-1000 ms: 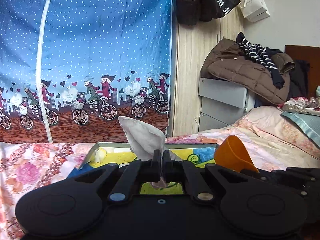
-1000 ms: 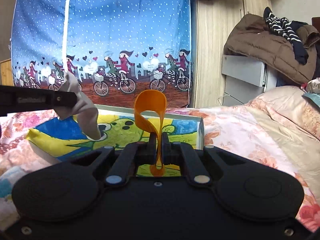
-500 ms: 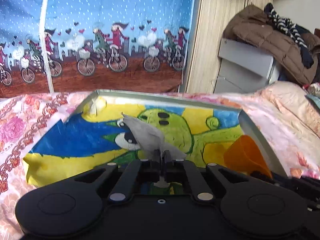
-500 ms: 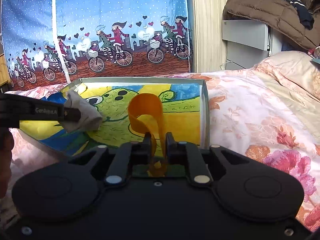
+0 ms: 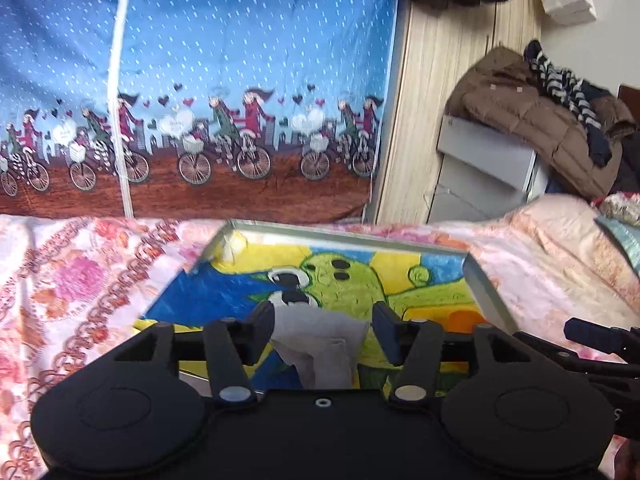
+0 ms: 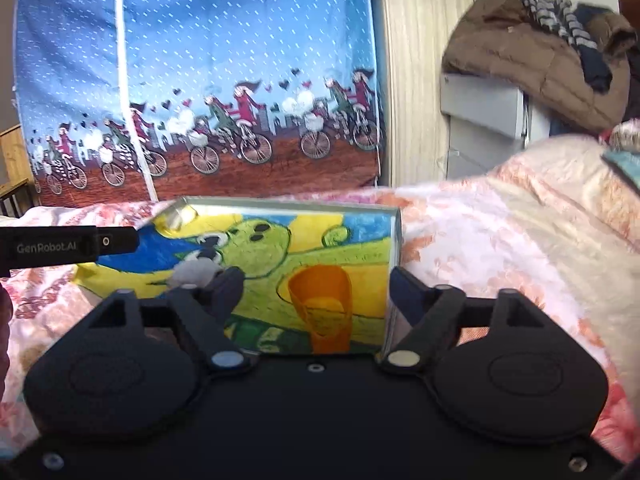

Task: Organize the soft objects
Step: 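Open both tools to drop the cup and cloth into the tray, then move both tools back toward the remaining items beside the tray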

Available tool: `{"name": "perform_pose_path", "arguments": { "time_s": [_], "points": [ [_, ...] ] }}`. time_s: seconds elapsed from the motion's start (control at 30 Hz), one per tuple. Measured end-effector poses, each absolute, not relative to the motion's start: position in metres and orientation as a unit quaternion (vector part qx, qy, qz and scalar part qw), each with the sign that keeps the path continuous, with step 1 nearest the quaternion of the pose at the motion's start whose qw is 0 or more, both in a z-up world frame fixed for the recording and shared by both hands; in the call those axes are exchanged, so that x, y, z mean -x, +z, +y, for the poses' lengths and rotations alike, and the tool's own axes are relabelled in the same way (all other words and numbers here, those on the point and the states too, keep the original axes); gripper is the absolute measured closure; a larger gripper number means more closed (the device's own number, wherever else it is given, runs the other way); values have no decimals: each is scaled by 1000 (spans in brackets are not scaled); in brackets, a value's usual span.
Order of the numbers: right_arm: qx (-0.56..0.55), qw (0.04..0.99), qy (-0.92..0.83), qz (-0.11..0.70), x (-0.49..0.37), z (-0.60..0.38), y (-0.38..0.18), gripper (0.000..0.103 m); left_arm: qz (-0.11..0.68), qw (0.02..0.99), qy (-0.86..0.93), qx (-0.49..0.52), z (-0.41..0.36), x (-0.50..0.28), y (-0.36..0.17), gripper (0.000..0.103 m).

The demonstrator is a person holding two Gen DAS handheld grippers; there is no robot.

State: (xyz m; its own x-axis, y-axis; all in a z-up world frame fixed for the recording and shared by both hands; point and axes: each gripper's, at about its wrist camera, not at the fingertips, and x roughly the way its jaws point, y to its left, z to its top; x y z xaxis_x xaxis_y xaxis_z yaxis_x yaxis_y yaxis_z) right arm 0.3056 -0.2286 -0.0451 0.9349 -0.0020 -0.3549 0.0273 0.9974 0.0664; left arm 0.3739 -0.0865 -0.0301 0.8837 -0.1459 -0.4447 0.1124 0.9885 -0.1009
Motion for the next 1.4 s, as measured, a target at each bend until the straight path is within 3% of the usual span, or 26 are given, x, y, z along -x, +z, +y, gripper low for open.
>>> {"name": "perform_pose_path", "arguments": {
  "time_s": [0.03, 0.1, 0.37, 0.53, 1.4],
  "points": [
    [-31, 985, -3, 172, -297, -226, -38, 9, 220, 973, -62, 32, -84, -362, -22, 39],
    [-26, 987, 15, 156, -279, -219, -27, 1, 195, 980, -44, 18, -80, -340, -10, 31],
    [-17, 995, 21, 97, -202, -190, -6, 0, 126, 992, 8, 18, -54, -241, 23, 9],
    [-25, 996, 2, 88, -161, -183, -7, 0, 106, 994, 19, 13, -43, -183, 25, 3],
    [-62, 995, -51, 58, -70, -184, -20, 0, 105, 994, 22, -5, -28, -24, 7, 1]
  ]
}}
